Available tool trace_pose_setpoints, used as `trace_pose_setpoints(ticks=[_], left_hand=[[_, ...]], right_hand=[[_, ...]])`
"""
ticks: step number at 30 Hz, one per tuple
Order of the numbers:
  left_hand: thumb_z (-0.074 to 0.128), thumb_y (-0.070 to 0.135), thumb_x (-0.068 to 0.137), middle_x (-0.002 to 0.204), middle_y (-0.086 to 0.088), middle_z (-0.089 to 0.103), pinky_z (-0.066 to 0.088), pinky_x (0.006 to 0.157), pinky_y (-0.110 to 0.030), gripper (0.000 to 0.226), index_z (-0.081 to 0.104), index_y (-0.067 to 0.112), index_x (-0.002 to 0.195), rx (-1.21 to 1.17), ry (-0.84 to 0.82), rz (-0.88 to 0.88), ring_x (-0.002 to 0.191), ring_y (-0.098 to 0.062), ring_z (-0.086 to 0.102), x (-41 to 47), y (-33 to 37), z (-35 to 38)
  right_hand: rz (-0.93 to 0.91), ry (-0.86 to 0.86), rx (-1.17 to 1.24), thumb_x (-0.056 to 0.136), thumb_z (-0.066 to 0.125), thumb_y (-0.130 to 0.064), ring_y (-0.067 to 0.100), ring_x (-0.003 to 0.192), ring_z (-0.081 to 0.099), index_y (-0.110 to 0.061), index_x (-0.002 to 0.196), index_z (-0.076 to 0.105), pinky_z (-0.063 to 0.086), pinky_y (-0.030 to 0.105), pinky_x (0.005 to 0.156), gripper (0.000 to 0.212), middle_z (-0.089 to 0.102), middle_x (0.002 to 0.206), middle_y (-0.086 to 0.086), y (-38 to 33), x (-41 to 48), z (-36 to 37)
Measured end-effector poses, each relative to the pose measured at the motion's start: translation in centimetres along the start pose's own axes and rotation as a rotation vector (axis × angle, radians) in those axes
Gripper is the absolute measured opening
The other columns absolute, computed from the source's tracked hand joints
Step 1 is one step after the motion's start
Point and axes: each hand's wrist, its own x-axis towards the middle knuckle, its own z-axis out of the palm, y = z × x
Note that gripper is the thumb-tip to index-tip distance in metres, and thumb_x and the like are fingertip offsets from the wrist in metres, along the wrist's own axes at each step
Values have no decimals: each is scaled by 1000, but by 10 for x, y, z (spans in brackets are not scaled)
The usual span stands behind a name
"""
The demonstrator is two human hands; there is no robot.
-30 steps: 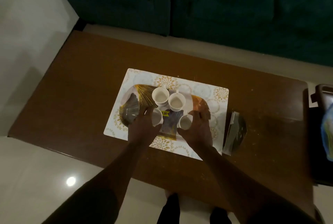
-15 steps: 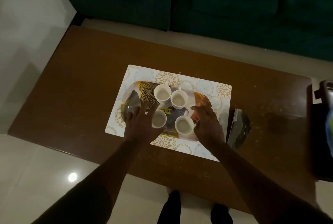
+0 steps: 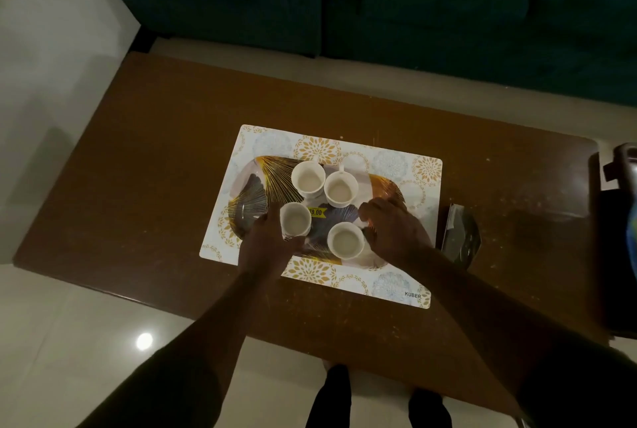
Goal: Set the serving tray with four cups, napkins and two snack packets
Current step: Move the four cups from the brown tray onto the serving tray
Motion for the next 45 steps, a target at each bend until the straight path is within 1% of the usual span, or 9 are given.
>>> trace_pose_setpoints(ticks=[4, 7, 11, 14, 20, 29, 32, 39, 45], left_hand=[[82, 27, 73, 119, -12, 67, 50, 89, -44, 68, 48, 11, 130, -56, -23, -11, 109, -30, 64, 1, -2, 2], [79, 17, 77, 115, -11, 69, 53, 85, -41, 58, 52, 11, 127, -106, -16, 3, 105, -28, 66, 1, -5, 0], [80, 17, 76, 113, -10, 70, 55, 84, -41, 56, 54, 11, 124, -139, -16, -6, 101, -26, 66, 3, -4, 0], [79, 18, 78, 115, -9, 69, 55, 88, -44, 57, 52, 14, 128, -150, -27, -13, 103, -25, 67, 6, -4, 1], [76, 17, 81, 116, -7, 69, 48, 85, -32, 52, 53, 15, 128, -157, 3, 6, 102, -16, 63, 11, -5, 4], [74, 19, 82, 120, -8, 67, 46, 84, -31, 55, 49, 15, 131, -185, -20, 28, 109, -22, 63, 13, -7, 8], [75, 17, 82, 121, -9, 67, 49, 88, -34, 56, 49, 15, 132, -182, -29, 24, 112, -24, 63, 13, -8, 7], [85, 36, 67, 138, -11, 50, 47, 92, -46, 90, 39, 19, 142, -23, -59, 83, 126, -31, 46, 8, -11, -7], [54, 50, 89, 130, -14, 53, 50, 90, -52, 56, 48, 14, 132, 75, -3, 185, 120, -34, 52, 21, 9, -20]], right_hand=[[-15, 23, 71, 82, 67, -18, 20, 71, 58, -8, 95, 60, 49, 32, 59, 18, 61, 78, 4, -4, -17, 5], [159, 71, 219, 80, 71, -14, 12, 55, 49, -9, 80, 56, 43, 26, 51, 16, 54, 64, 0, -20, -27, 15], [455, 55, 454, 82, 69, -17, 13, 58, 58, -8, 77, 59, 50, 25, 56, 14, 66, 68, 5, -51, -30, 35], [525, 117, 514, 84, 68, -20, 3, 54, 51, -4, 82, 64, 32, 9, 52, 17, 68, 72, 2, -75, -24, 47], [615, 207, 590, 86, 67, -21, 9, 62, 58, -3, 83, 66, 31, 7, 51, 18, 73, 78, 8, -98, -14, 58], [598, 264, 595, 85, 70, -19, 10, 67, 59, -3, 89, 65, 43, 17, 62, 18, 73, 83, 11, -95, -16, 65], [568, 279, 583, 83, 72, -21, 7, 62, 56, -3, 86, 64, 37, 10, 58, 20, 72, 78, 9, -93, -18, 64], [523, 368, 509, 81, 72, -41, 3, 48, 46, -13, 76, 53, 29, 15, 47, 34, 52, 59, -6, -75, -21, 42], [527, 437, 505, 92, 55, -44, 15, 67, 64, -14, 96, 58, 54, 29, 61, 30, 66, 79, 1, -38, -12, 9]])
